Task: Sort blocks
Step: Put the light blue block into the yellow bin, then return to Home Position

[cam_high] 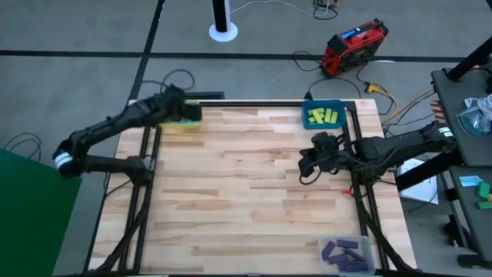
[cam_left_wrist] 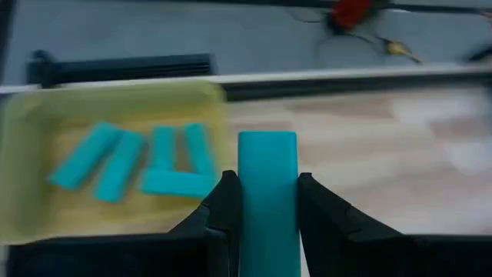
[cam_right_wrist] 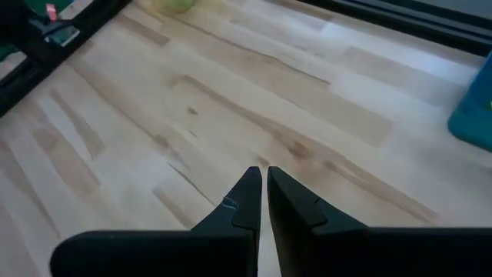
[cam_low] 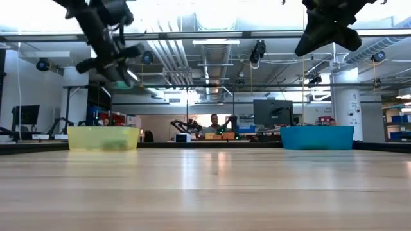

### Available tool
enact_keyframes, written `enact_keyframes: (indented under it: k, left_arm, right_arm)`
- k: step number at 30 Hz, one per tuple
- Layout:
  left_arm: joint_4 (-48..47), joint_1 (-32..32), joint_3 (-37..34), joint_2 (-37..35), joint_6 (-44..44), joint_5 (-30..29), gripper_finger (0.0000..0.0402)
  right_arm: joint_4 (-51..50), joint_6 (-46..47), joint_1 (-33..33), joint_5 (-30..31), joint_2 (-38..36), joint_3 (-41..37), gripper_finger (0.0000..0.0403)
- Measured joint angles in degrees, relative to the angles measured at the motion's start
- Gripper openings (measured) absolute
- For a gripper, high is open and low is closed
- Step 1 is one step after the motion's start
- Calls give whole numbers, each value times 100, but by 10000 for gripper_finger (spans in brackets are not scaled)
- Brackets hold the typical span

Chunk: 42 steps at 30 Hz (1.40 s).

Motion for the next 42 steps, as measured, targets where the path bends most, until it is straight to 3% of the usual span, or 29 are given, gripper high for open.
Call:
enact_keyframes:
  k: [5, 9, 12, 19, 25, 29, 33, 38, 42]
  left_arm:
    - [-61, 1560, 0, 320, 570, 812, 69]
    - [-20, 2147, 0, 724, 927, 899, 69]
    - [163, 2365, 0, 1009, 1181, 908, 74]
    - [28, 2378, 0, 1416, 1395, 912, 196]
    - [-200, 2225, 0, 1022, 1417, 1186, 247]
    - [-409, 1587, 0, 253, 1301, 1255, 255]
    - [-240, 502, 0, -665, 1199, 1170, 255]
    - [582, -1666, 0, -1690, 1357, 171, 254]
    - [1086, -3719, 0, -2304, 1981, -166, 254]
  right_arm:
    - [193, 2, -104, -47, 166, 3, 15]
    - [292, 46, -121, -55, 261, 5, 15]
    - [299, 147, -121, -59, 330, 7, 15]
    - [367, 144, -121, -66, 387, 9, 15]
    - [709, -368, -121, -61, 384, 9, 15]
    - [1845, -1571, -134, -60, 400, 3, 14]
    - [3433, -3106, -143, -160, 472, -10, 11]
    - [5079, -4604, -362, -1251, 538, -12, 10]
    - [5126, -4111, -384, -1438, 506, 56, 13]
